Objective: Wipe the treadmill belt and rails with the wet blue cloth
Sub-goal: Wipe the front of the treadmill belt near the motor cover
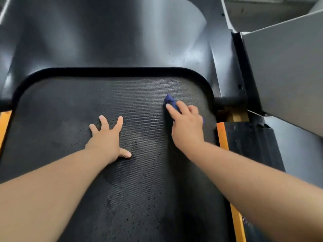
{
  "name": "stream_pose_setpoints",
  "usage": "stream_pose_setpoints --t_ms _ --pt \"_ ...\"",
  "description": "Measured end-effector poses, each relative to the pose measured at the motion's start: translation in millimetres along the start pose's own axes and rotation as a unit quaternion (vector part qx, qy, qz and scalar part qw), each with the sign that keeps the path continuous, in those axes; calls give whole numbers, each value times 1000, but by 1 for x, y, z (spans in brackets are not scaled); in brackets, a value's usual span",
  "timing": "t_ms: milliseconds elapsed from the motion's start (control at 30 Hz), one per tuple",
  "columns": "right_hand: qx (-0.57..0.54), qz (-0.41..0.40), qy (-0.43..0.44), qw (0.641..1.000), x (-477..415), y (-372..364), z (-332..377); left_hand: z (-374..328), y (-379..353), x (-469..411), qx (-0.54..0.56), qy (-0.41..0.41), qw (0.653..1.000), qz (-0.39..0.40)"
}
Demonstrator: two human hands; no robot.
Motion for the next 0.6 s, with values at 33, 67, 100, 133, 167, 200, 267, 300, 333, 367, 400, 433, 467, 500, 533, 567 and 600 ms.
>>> stream_pose_setpoints --t_ms 33,67,100,133,167,200,267,300,333,367,400,433,467,500,533,567,600 --pt "-28 -2 38 999 27 -4 8 -1 0 0 0 -1 1000 2" --pt "-46 -11 74 996 47 -8 11 -1 0 1 1 -1 1000 2" --pt "-56 -18 104 993 54 -9 8 -2 0 1 1 0 1000 0" --pt "-59 -28 120 991 48 -5 3 -2 0 1 0 0 1000 -3" --pt "-51 -39 116 991 32 0 -2 -2 0 1 -5 0 1000 -7" --pt "-28 -39 91 995 13 6 -6 -4 1 2 -13 -1 1000 -7" --pt "30 -18 42 998 -24 9 -12 -4 1 3 -23 1 1000 -2" --pt "42 11 33 999 -38 6 -15 -4 1 2 -26 4 1000 -1" --pt "41 38 33 998 -46 3 -17 -3 1 2 -28 6 1000 -1" --pt "29 52 36 998 -47 3 -21 -3 1 2 -29 8 1000 1" --pt "14 56 34 998 -41 5 -27 -4 1 2 -28 8 1000 4" --pt "-6 53 29 998 -30 9 -34 -4 1 1 -27 8 1000 5" --pt "-28 52 26 998 -13 11 -38 -3 1 1 -25 7 1000 6" --pt "-47 53 31 997 8 12 -39 -2 1 1 -23 7 1000 6" --pt "-64 61 43 995 29 13 -38 -2 1 0 -24 4 1000 5" --pt "-79 72 52 993 45 16 -37 -2 1 0 -25 1 1000 3" --pt "-89 84 51 991 54 18 -38 -2 1 0 -26 -1 1000 1"
Point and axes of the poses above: each hand's wrist, its own x-axis away from the middle knuckle, its own y-axis out of the back of the hand, z = x × y, the point moved 6 cm from there along -x, towards the middle knuckle, and after that the axes turned 3 degrees about x, right-handed, at the moved point
